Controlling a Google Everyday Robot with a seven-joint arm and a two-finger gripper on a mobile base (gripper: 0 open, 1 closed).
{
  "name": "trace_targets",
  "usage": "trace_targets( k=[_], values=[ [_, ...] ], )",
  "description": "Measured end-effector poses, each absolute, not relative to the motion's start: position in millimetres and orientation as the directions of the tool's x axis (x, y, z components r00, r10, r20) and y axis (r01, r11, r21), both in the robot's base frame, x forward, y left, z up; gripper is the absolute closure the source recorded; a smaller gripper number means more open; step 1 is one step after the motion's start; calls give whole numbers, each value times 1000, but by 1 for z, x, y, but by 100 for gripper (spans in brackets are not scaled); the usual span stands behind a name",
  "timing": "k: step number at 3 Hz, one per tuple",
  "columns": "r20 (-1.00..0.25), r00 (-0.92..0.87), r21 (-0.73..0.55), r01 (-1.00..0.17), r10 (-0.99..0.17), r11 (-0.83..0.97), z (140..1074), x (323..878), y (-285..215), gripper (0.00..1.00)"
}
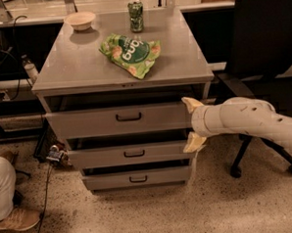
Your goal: Open top drawer
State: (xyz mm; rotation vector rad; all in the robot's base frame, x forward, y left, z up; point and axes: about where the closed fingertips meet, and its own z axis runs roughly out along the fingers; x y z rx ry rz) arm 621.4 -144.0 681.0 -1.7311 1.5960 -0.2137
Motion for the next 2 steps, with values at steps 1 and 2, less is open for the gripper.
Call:
trace_targets(
  k=[1,2],
  values=[
    [-341,254,-631,-775,-905,20,680,634,-132,0],
    [-323,295,-638,-770,-900,-23,680,648,-119,0]
  ],
)
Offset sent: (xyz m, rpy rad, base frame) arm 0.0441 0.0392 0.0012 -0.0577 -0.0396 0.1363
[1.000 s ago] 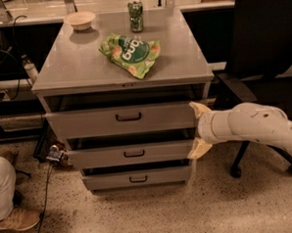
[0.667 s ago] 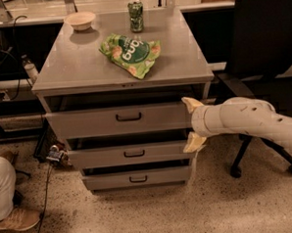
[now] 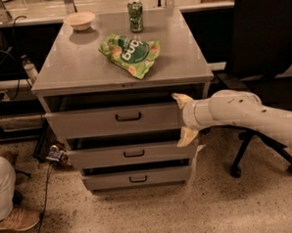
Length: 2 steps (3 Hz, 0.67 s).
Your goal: Open top drawer
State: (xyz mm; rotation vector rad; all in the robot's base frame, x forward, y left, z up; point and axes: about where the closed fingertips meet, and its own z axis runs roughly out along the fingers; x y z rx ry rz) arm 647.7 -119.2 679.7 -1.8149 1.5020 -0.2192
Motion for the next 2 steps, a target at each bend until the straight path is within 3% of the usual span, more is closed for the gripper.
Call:
trace_targets(
  k=[2],
  values=[
    [-227,341,-613,-778,-912,-138,683,676,-95,0]
  ],
)
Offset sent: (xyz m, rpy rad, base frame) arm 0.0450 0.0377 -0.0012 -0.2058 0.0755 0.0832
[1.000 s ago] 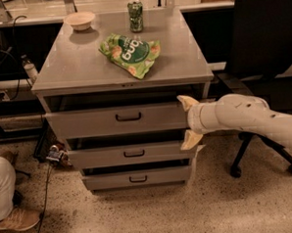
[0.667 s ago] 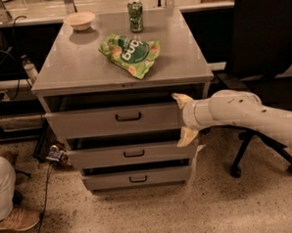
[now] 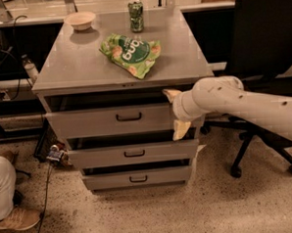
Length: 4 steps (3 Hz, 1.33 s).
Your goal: Open top drawer
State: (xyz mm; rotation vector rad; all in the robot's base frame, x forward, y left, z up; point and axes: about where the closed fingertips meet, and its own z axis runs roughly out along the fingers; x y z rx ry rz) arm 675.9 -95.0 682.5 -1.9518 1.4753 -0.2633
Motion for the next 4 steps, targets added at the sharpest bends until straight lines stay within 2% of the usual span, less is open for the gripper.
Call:
trace_targets(
  k=[2,4],
  values=[
    [-194,311,-473,-861,-930,-189,649,692,-83,2],
    [-202,197,-400,-911,-959,-103,643,678,-119,47]
  ],
)
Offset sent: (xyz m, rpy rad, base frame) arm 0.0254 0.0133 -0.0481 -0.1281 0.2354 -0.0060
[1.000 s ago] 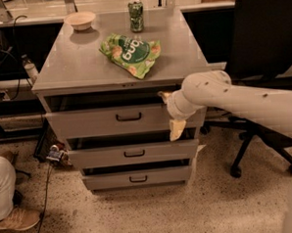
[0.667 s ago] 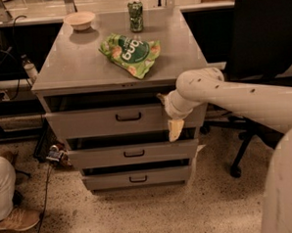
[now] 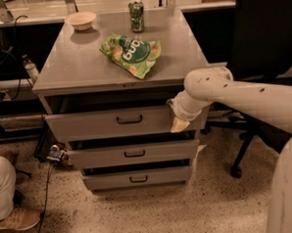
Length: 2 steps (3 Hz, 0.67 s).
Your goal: Open top drawer
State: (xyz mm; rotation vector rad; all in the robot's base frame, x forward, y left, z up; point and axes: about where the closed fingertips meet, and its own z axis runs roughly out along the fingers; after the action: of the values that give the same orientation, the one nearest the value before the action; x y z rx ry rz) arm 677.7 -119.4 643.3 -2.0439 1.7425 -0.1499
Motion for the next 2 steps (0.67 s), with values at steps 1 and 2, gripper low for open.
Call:
trace_targets(
  k=[1,2],
  values=[
    [-206,185,-394,-914,-961,-91,644,674,-123,71],
    [-206,185,-394,-915,-961,-91,647,673,-123,93]
  ],
)
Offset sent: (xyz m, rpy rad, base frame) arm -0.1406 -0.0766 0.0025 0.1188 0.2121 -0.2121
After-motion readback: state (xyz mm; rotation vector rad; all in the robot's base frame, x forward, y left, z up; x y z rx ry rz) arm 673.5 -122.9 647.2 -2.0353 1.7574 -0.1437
